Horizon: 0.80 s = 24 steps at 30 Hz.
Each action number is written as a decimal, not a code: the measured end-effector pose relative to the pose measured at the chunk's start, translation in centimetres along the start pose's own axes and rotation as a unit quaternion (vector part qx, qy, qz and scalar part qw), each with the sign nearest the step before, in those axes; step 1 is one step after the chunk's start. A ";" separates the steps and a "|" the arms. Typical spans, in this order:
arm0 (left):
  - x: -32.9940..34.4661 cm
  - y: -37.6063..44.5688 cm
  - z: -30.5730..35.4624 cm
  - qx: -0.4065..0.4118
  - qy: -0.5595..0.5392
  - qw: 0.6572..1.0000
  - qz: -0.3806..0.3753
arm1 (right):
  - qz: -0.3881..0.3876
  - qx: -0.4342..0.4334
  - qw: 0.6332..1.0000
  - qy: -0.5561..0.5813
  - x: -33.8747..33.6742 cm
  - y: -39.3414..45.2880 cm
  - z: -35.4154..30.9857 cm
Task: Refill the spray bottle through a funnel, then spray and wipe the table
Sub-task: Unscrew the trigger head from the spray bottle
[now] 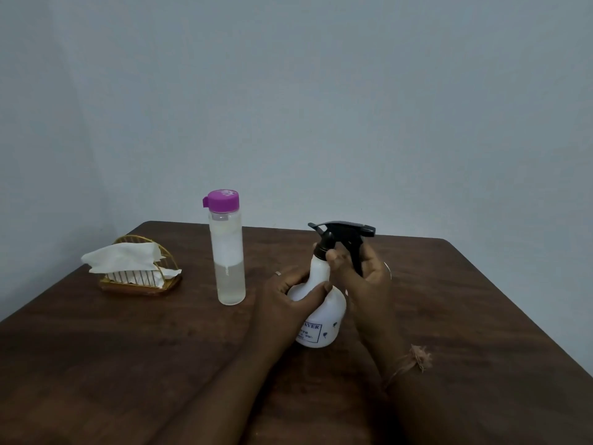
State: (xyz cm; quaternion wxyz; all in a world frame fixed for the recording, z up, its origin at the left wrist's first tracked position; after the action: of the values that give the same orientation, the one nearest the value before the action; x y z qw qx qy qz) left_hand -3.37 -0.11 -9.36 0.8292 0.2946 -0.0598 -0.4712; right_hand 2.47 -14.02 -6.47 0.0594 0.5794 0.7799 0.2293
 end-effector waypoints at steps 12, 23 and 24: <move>0.5 0.1 -1.2 -0.022 0.021 0.999 -0.021 | 0.179 -0.021 0.938 0.296 -6.2 2.7 -3.1; -1.4 -0.1 -1.2 -0.051 0.000 0.997 0.052 | 0.385 0.183 0.869 0.251 -13.5 0.9 4.1; -1.5 -0.2 -1.3 -0.057 -0.014 0.997 0.059 | 0.376 0.205 0.878 0.215 -13.9 0.9 4.2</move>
State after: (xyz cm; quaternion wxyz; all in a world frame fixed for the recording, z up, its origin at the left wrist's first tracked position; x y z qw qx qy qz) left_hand -3.86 1.57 -10.26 0.8702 0.2364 -0.0616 -0.4279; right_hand 9.26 -25.53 -12.22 -0.3210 0.7644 0.5265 0.1881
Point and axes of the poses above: each hand's wrist, its own y-axis towards the middle knuckle, its own x-axis out of the palm, z = x × y, the point moved 7 cm from there along y, towards the middle knuckle, and after that the axes turned 2 degrees about -y, right-handed, at the moved point
